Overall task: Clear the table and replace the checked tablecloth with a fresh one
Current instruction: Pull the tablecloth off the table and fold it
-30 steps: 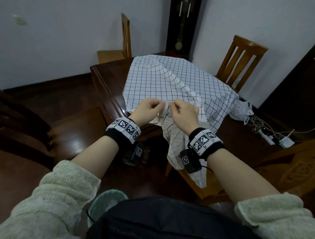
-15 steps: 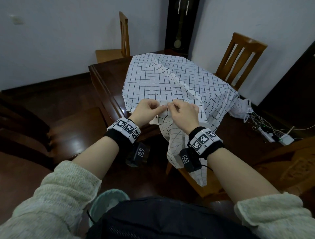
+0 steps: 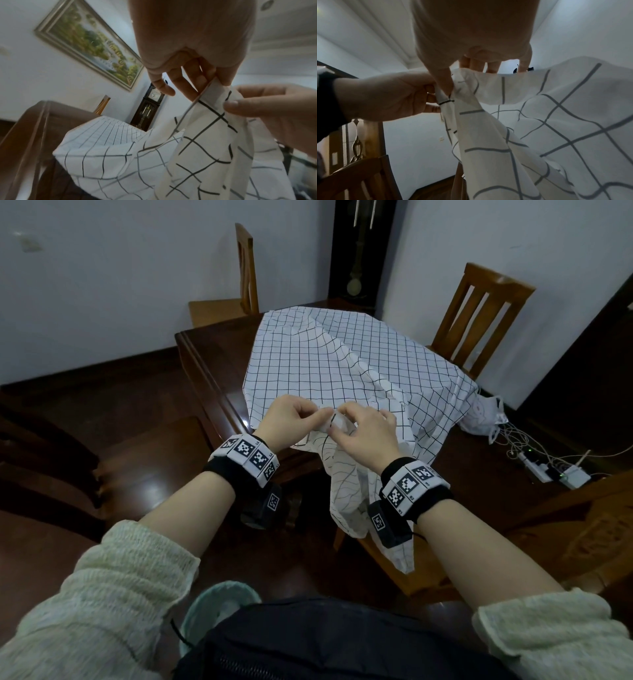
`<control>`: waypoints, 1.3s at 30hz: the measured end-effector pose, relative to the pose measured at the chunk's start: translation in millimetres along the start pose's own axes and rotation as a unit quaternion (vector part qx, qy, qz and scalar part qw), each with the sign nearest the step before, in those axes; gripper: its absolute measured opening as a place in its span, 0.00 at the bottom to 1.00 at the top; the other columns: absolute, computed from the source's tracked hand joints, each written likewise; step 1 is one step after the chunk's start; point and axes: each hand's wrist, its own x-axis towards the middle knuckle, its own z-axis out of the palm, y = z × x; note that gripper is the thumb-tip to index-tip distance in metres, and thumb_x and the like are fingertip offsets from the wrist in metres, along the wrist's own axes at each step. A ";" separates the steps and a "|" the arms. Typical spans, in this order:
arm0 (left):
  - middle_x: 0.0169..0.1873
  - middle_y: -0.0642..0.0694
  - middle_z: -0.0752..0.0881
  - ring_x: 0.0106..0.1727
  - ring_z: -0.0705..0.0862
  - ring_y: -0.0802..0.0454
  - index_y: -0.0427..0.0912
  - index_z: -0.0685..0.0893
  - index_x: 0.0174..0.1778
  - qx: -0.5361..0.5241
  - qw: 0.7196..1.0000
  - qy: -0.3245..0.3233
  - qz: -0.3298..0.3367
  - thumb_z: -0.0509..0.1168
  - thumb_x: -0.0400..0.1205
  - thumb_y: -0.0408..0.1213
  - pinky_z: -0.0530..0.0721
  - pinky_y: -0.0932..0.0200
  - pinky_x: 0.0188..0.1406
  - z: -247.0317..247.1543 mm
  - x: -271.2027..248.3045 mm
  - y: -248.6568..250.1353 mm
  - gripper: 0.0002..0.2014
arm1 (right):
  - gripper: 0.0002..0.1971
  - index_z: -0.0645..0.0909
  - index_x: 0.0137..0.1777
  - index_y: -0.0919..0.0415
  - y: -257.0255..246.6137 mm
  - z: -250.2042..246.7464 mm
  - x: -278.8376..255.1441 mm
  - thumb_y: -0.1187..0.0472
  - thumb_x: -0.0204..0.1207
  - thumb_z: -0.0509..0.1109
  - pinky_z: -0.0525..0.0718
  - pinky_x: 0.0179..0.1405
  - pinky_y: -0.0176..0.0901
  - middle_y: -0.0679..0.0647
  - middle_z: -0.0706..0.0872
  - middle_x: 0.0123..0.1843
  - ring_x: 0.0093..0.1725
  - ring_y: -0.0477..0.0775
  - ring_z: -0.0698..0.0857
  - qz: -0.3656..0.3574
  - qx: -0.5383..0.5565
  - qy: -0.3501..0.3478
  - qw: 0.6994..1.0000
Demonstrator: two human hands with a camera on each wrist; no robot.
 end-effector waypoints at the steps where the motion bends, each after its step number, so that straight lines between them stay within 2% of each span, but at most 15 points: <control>1: 0.19 0.37 0.73 0.23 0.69 0.49 0.30 0.83 0.27 0.030 0.999 0.003 0.018 0.66 0.81 0.50 0.68 0.56 0.22 0.6 0.1 -0.2 0.26 | 0.07 0.75 0.49 0.44 -0.9 0.6 0.0 0.44 0.78 0.65 0.56 0.76 0.60 0.41 0.82 0.42 0.52 0.47 0.79 0.004 -0.011 0.001 1.000; 4: 0.25 0.40 0.82 0.29 0.80 0.47 0.33 0.84 0.30 0.126 0.989 0.031 0.072 0.59 0.81 0.57 0.79 0.49 0.32 1.1 1.7 -2.2 0.29 | 0.07 0.79 0.52 0.51 -1.9 2.0 0.6 0.51 0.79 0.64 0.61 0.74 0.60 0.44 0.82 0.40 0.52 0.53 0.81 0.018 -0.025 0.008 0.999; 8: 0.25 0.48 0.82 0.31 0.81 0.52 0.37 0.84 0.27 0.174 0.967 0.094 0.160 0.61 0.83 0.51 0.77 0.58 0.32 1.0 2.7 -0.2 0.24 | 0.04 0.75 0.49 0.51 1.2 -0.5 1.0 0.56 0.76 0.64 0.69 0.68 0.54 0.43 0.76 0.33 0.42 0.53 0.76 0.040 -0.075 0.003 0.996; 10: 0.24 0.48 0.82 0.30 0.80 0.51 0.38 0.84 0.27 0.180 0.960 0.127 0.172 0.64 0.83 0.46 0.78 0.55 0.31 1.1 3.9 1.7 0.21 | 0.05 0.72 0.47 0.48 3.6 -3.8 -0.2 0.58 0.74 0.64 0.70 0.64 0.53 0.43 0.74 0.32 0.40 0.53 0.73 0.058 -0.100 0.001 0.993; 14: 0.25 0.48 0.83 0.30 0.81 0.52 0.38 0.87 0.30 0.167 0.955 0.156 0.187 0.67 0.82 0.43 0.77 0.59 0.31 -3.0 6.4 4.3 0.17 | 0.04 0.73 0.42 0.50 14.4 -10.6 -4.2 0.61 0.72 0.62 0.70 0.58 0.52 0.46 0.79 0.34 0.41 0.56 0.78 0.097 -0.118 -0.005 0.988; 17: 0.26 0.48 0.84 0.29 0.81 0.53 0.38 0.87 0.30 0.163 0.948 0.166 0.218 0.68 0.82 0.41 0.77 0.61 0.31 -4.9 5.4 7.9 0.15 | 0.04 0.71 0.38 0.53 26.6 -12.5 -5.7 0.61 0.73 0.62 0.71 0.57 0.52 0.45 0.75 0.29 0.40 0.57 0.78 0.119 -0.149 -0.002 0.982; 21: 0.26 0.49 0.83 0.29 0.79 0.55 0.38 0.88 0.31 0.149 0.943 0.193 0.225 0.68 0.81 0.40 0.79 0.59 0.30 -6.9 3.7 9.5 0.14 | 0.14 0.67 0.29 0.54 40.7 -15.4 -7.1 0.56 0.76 0.60 0.66 0.70 0.58 0.46 0.75 0.28 0.41 0.56 0.79 0.150 -0.196 0.020 0.969; 22: 0.26 0.49 0.83 0.29 0.79 0.55 0.38 0.87 0.31 0.148 0.943 0.197 0.223 0.68 0.82 0.40 0.79 0.57 0.30 -7.4 3.4 9.4 0.15 | 0.15 0.67 0.28 0.54 43.5 -17.3 -7.3 0.55 0.77 0.59 0.66 0.69 0.57 0.46 0.74 0.27 0.41 0.56 0.79 0.155 -0.201 0.028 0.967; 26: 0.24 0.50 0.79 0.28 0.76 0.55 0.38 0.83 0.27 0.150 0.940 0.207 0.224 0.67 0.82 0.41 0.79 0.52 0.25 -5.0 2.3 10.6 0.18 | 0.15 0.70 0.29 0.55 47.5 -30.2 -11.2 0.55 0.78 0.58 0.73 0.56 0.50 0.45 0.73 0.26 0.41 0.59 0.82 0.163 -0.176 0.049 0.970; 29: 0.25 0.47 0.80 0.28 0.78 0.50 0.37 0.82 0.27 0.142 0.940 0.221 0.217 0.66 0.83 0.40 0.79 0.49 0.26 -4.4 1.3 11.2 0.18 | 0.13 0.80 0.37 0.53 46.7 -33.4 -16.4 0.51 0.79 0.59 0.72 0.60 0.51 0.45 0.80 0.31 0.42 0.57 0.82 0.129 -0.160 0.085 0.975; 32: 0.28 0.45 0.84 0.31 0.82 0.48 0.35 0.86 0.32 0.125 0.936 0.225 0.240 0.66 0.83 0.40 0.81 0.47 0.28 -7.7 2.8 19.2 0.16 | 0.22 0.73 0.29 0.57 39.7 -30.3 -22.6 0.49 0.83 0.55 0.77 0.56 0.53 0.47 0.75 0.28 0.38 0.58 0.80 0.088 -0.174 0.024 0.980; 34: 0.31 0.45 0.87 0.34 0.84 0.48 0.36 0.89 0.36 0.129 0.930 0.230 0.257 0.66 0.83 0.39 0.83 0.47 0.31 -12.1 8.1 31.4 0.14 | 0.22 0.77 0.32 0.60 31.7 -30.3 -25.8 0.51 0.84 0.55 0.78 0.51 0.51 0.52 0.78 0.29 0.38 0.61 0.81 0.085 -0.166 0.011 0.982; 36: 0.30 0.46 0.87 0.34 0.84 0.49 0.37 0.89 0.37 0.127 0.922 0.246 0.269 0.67 0.83 0.40 0.82 0.49 0.31 -17.2 14.7 44.5 0.13 | 0.19 0.80 0.36 0.63 24.0 -34.1 -28.5 0.55 0.84 0.56 0.79 0.54 0.52 0.56 0.79 0.29 0.35 0.60 0.78 0.082 -0.125 0.094 0.984; 38: 0.28 0.46 0.85 0.31 0.82 0.50 0.36 0.88 0.34 0.124 0.916 0.270 0.269 0.66 0.84 0.41 0.81 0.52 0.30 -21.8 19.4 53.3 0.15 | 0.15 0.85 0.44 0.62 18.9 -37.6 -34.6 0.56 0.84 0.59 0.76 0.62 0.54 0.53 0.79 0.29 0.35 0.53 0.71 0.079 -0.083 0.193 0.975; 39: 0.27 0.46 0.84 0.31 0.81 0.50 0.36 0.87 0.32 0.123 0.915 0.277 0.265 0.66 0.84 0.41 0.80 0.55 0.30 -23.0 19.8 55.3 0.17 | 0.14 0.86 0.47 0.60 17.1 -38.5 -38.5 0.56 0.84 0.60 0.76 0.62 0.54 0.51 0.78 0.29 0.35 0.52 0.71 0.072 -0.083 0.209 0.972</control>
